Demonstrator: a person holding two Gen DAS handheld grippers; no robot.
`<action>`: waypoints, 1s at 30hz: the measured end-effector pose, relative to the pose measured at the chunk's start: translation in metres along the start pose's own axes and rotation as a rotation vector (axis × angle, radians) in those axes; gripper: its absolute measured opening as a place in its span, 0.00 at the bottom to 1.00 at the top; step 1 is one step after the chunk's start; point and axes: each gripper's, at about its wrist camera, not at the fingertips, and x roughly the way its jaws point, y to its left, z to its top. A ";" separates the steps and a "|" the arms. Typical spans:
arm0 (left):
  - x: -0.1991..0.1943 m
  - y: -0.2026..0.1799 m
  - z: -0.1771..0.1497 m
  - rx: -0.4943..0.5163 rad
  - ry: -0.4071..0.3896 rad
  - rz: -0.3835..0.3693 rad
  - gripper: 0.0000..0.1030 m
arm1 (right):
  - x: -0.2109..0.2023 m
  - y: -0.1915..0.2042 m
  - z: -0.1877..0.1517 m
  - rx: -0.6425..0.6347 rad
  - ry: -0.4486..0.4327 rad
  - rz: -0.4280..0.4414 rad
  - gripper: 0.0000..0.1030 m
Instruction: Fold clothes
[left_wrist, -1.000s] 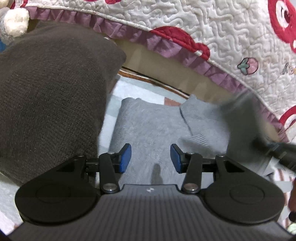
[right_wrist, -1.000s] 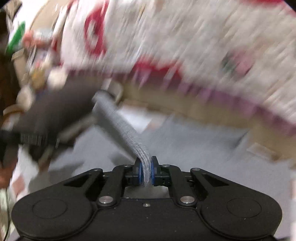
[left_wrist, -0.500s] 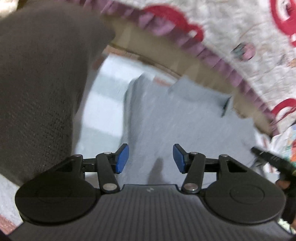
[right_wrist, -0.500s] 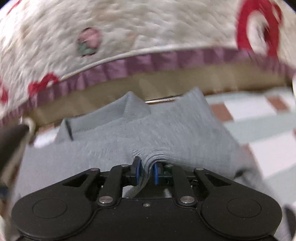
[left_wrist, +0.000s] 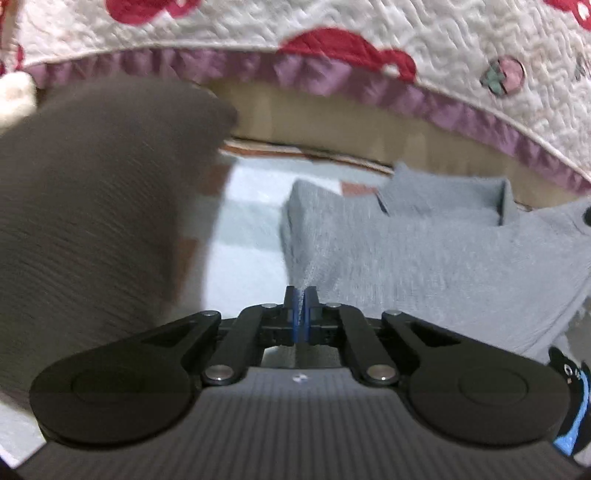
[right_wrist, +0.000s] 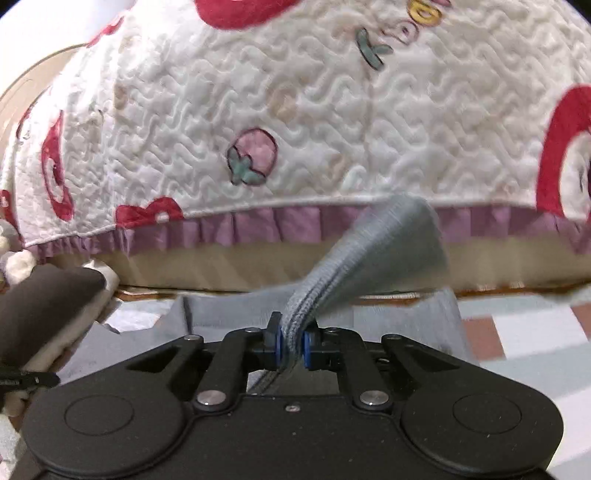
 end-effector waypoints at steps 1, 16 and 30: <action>0.002 0.003 0.000 -0.020 0.011 -0.005 0.03 | 0.004 0.000 -0.002 -0.033 0.025 -0.024 0.11; -0.010 0.015 -0.008 -0.215 0.189 -0.176 0.36 | 0.027 -0.015 -0.037 -0.071 0.355 -0.310 0.60; -0.032 -0.041 -0.046 -0.059 0.278 -0.250 0.40 | -0.029 -0.043 -0.054 -0.010 0.348 -0.295 0.60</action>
